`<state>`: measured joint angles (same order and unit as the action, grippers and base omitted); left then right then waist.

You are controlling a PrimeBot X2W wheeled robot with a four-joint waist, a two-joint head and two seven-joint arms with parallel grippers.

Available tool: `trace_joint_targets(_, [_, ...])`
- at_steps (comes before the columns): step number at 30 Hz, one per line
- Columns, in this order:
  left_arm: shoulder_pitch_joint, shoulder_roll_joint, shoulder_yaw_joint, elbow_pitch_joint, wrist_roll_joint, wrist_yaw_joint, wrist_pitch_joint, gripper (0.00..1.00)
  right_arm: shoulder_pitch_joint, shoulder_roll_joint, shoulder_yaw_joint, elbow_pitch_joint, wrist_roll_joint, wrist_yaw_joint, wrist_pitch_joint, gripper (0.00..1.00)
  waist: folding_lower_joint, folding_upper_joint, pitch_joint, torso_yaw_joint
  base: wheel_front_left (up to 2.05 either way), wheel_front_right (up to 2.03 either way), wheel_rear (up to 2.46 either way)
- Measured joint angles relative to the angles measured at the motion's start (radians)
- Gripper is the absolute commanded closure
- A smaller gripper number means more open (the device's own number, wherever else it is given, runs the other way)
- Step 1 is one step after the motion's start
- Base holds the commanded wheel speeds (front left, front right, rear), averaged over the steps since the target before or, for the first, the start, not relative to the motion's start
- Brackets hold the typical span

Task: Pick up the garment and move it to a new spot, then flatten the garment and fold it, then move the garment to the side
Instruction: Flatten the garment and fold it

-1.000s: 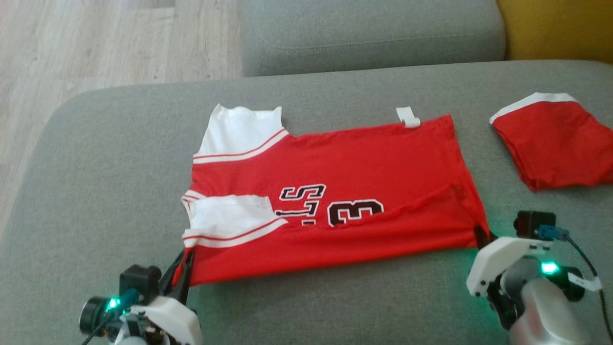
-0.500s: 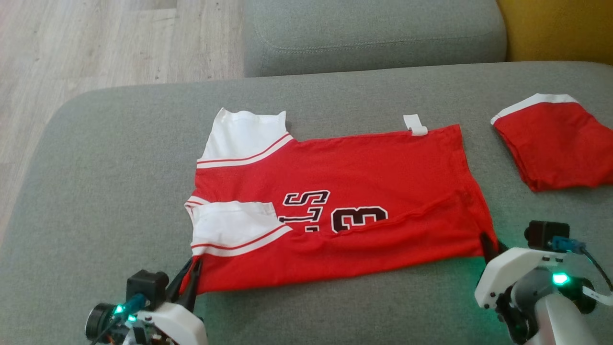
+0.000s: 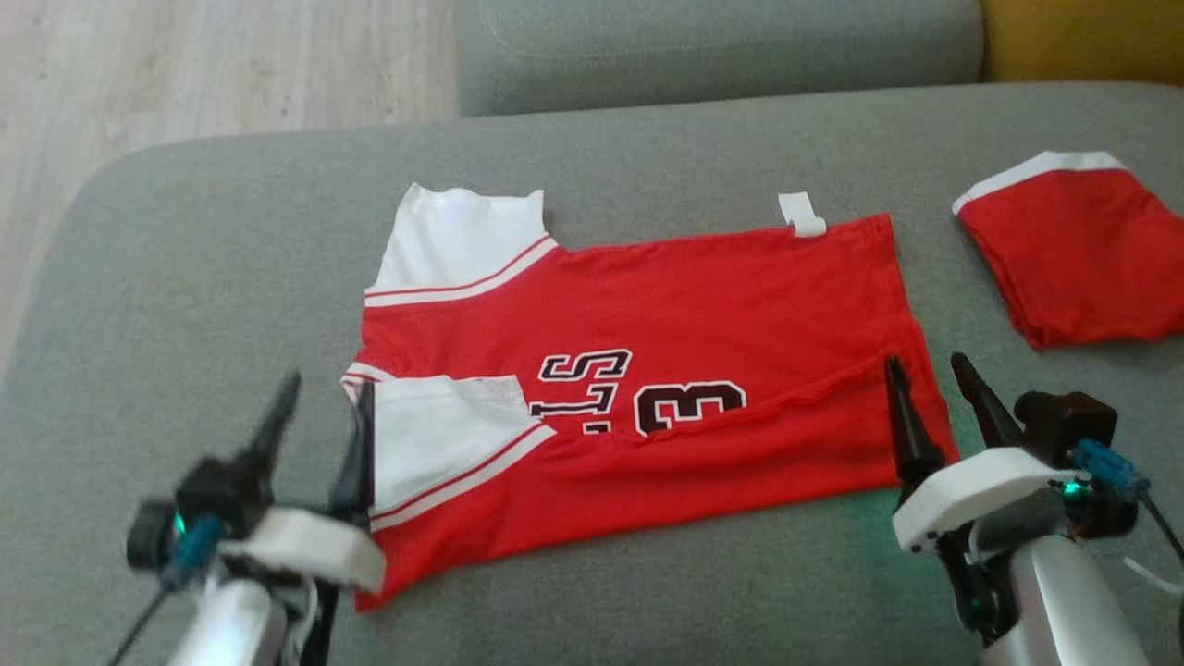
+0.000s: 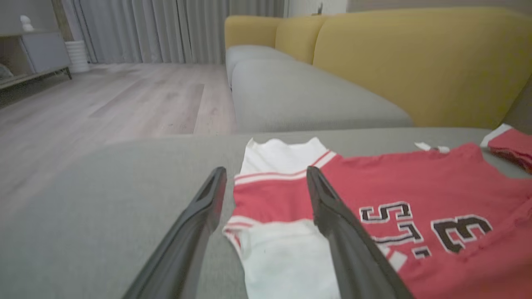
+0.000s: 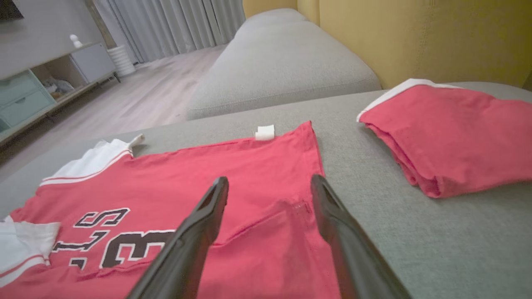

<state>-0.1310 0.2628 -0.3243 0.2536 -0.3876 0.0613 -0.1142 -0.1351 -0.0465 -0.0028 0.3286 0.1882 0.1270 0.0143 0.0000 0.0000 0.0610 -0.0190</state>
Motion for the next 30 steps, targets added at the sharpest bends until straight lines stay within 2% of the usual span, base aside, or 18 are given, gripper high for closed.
trace_joint_targets(5, [-0.142, 0.011, 0.006, -0.006, 0.004, -0.036, -0.044, 0.0, -0.025, 0.0, 0.037, -0.031, 0.017, 0.0, -0.072, 0.0, 0.0001, 0.0, 0.048, -0.02, 0.0, 0.0, 0.0])
trace_joint_targets(8, [-0.251, 0.034, 0.005, 0.019, 0.011, -0.081, -0.02, 0.0, -0.055, 0.0, 0.059, -0.049, 0.023, 0.0, -0.094, 0.0, 0.0001, 0.0, 0.088, -0.035, 0.0, 0.0, 0.0])
trace_joint_targets(11, [-0.391, 0.067, 0.003, 0.098, -0.015, -0.141, 0.072, 0.0, -0.091, 0.0, 0.075, -0.065, 0.026, 0.0, -0.109, 0.0, 0.0002, 0.0, 0.137, -0.051, 0.0, 0.0, 0.0])
trace_joint_targets(14, [-0.522, 0.116, -0.026, 0.216, -0.034, -0.175, 0.185, 0.0, -0.125, -0.001, 0.088, -0.065, 0.029, 0.0, -0.122, 0.0, 0.0003, 0.0, 0.188, -0.071, 0.0, 0.0, 0.0])
trace_joint_targets(17, [-0.627, 0.155, -0.05, 0.318, -0.054, -0.185, 0.245, 0.0, -0.146, -0.001, 0.092, -0.064, 0.031, 0.0, -0.135, 0.0, 0.0003, 0.0, 0.238, -0.094, 0.0, 0.0, 0.0])
trace_joint_targets(20, [-0.716, 0.163, -0.074, 0.408, -0.104, -0.187, 0.297, 0.0, -0.163, -0.001, 0.094, -0.063, 0.046, 0.0, -0.157, 0.0, 0.0003, 0.0, 0.285, -0.118, 0.0, 0.0, 0.0])
trace_joint_targets(23, [-0.765, 0.175, -0.108, 0.458, -0.131, -0.194, 0.333, 0.0, -0.173, -0.001, 0.103, -0.059, 0.059, 0.0, -0.17, 0.0, 0.0004, 0.0, 0.314, -0.134, 0.0, 0.0, 0.0])
trace_joint_targets(30, [-0.859, 0.245, -0.205, 0.569, -0.208, -0.193, 0.385, 0.0, -0.207, -0.001, 0.15, -0.03, 0.094, 0.0, -0.208, 0.0, 0.0003, -0.0001, 0.387, -0.196, 0.0, 0.0, 0.0])
